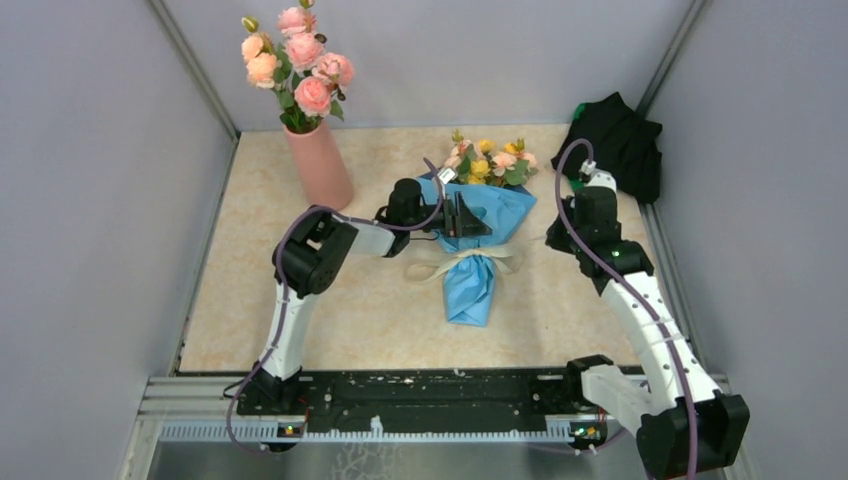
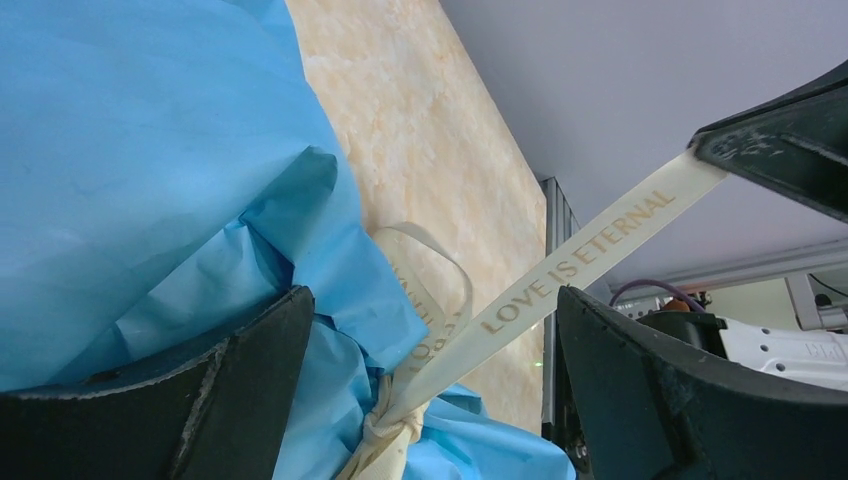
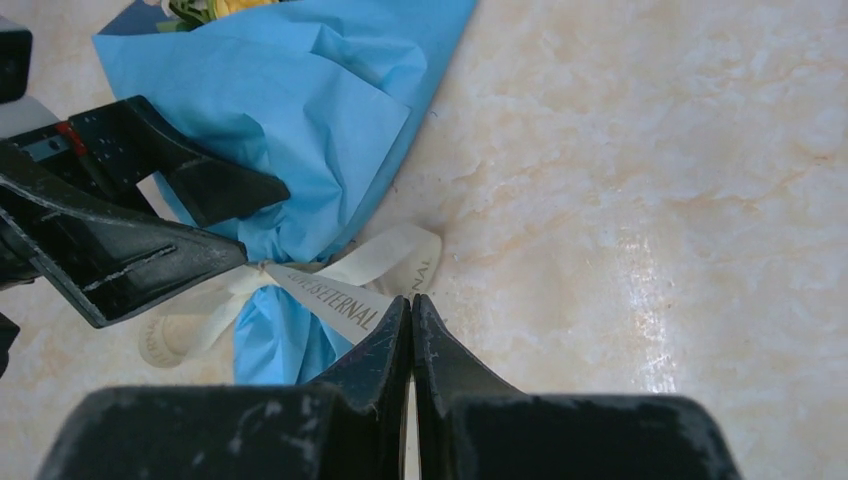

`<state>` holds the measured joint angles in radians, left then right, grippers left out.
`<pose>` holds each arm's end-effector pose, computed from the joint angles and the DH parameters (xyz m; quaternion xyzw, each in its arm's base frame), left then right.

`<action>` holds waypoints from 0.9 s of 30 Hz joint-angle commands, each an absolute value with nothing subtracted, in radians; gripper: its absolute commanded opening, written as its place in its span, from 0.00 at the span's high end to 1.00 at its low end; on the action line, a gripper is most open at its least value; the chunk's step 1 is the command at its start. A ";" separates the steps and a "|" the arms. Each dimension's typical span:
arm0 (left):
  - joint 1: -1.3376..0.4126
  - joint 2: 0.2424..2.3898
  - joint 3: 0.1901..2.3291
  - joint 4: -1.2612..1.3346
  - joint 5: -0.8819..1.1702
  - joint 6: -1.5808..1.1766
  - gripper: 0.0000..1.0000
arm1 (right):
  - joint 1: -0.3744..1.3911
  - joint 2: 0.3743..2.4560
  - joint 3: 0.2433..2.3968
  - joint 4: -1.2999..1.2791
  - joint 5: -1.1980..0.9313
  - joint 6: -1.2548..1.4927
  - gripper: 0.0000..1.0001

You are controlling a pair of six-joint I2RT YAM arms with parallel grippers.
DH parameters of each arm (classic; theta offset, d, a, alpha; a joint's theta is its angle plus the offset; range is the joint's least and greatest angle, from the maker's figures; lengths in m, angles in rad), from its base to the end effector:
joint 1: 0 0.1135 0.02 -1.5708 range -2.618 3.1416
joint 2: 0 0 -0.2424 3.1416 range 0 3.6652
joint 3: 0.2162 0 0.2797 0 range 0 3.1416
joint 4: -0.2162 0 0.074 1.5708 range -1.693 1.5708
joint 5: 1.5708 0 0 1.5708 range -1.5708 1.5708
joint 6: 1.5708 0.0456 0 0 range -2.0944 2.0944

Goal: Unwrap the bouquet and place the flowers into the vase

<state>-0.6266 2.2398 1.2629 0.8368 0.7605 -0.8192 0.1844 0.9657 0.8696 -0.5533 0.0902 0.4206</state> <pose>0.3695 -0.3063 0.0959 0.1749 0.7211 -0.6130 0.2714 0.2513 0.0427 0.2742 0.1253 0.8862 0.0938 0.4360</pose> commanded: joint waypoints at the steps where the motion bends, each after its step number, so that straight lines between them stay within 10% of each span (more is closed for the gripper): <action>1: -0.606 2.296 1.255 0.806 0.754 -0.811 0.01 | 0.172 0.925 0.988 -0.553 0.140 0.413 1.00; 27: -0.559 2.266 1.181 0.858 0.791 -0.834 0.01 | -0.024 0.939 1.378 -0.636 0.376 0.320 1.00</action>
<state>-0.5777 2.2719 1.2201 0.9173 0.7887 -0.8448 0.0063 0.9539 1.3022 -0.6811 0.2726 0.3325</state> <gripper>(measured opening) 0.987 0.006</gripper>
